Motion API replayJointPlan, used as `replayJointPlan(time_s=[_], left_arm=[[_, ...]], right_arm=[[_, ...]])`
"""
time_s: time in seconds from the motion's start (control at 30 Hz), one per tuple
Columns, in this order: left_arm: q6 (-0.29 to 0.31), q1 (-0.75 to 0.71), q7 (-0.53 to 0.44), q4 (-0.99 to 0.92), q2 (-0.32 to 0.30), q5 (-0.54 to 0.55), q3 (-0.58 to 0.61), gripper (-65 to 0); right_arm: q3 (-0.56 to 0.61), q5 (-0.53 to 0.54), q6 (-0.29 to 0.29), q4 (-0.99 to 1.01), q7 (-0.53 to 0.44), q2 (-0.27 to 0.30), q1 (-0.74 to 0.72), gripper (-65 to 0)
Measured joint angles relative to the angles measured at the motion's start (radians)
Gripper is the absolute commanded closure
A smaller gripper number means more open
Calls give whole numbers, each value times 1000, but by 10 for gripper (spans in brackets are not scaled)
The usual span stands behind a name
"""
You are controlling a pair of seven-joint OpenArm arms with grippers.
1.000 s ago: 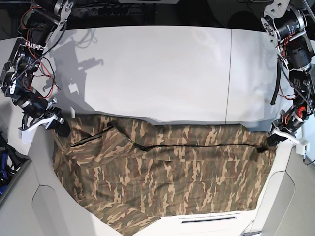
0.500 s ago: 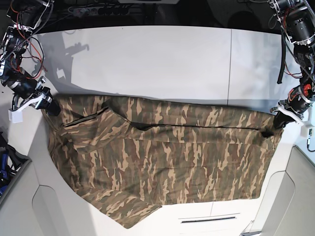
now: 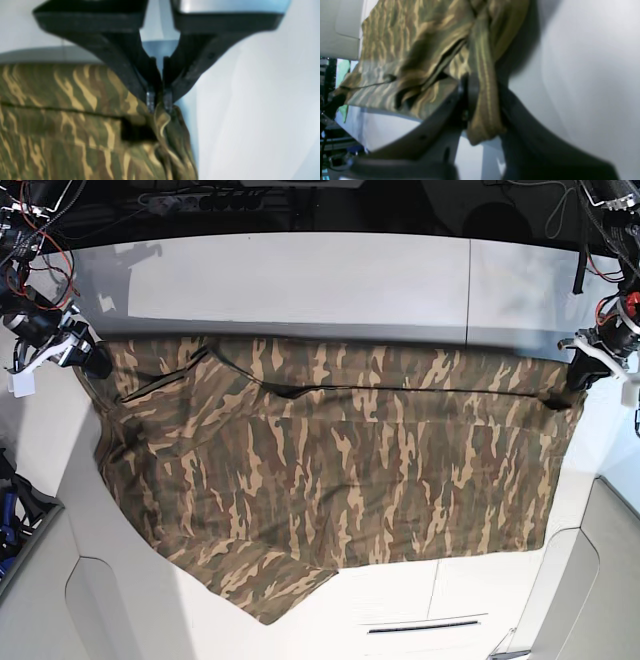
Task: Fold the T-shirt properly
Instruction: 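Pull the shirt further toward the robot, then open both grippers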
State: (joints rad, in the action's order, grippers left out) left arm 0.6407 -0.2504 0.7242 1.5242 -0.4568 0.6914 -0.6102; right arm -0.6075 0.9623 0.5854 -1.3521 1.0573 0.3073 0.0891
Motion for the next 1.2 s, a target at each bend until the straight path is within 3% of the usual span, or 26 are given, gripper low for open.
replayJointPlan(time_s=[0.27, 0.5, 0.73, 1.2], left_arm=[[3, -101, 2, 115, 0, 2, -13, 0], [3, -126, 8, 131, 19, 1, -13, 0], [41, -147, 46, 132, 84, 10, -14, 0], [42, -262, 58, 132, 86, 88, -77, 0]], right_arm=[[-68, 40, 7, -1, 68, 3, 3, 0], [-71, 63, 10, -6, 67, 14, 69, 0], [-92, 102, 14, -19, 61, 20, 148, 0], [-93, 95, 14, -192, 63, 20, 272, 0]])
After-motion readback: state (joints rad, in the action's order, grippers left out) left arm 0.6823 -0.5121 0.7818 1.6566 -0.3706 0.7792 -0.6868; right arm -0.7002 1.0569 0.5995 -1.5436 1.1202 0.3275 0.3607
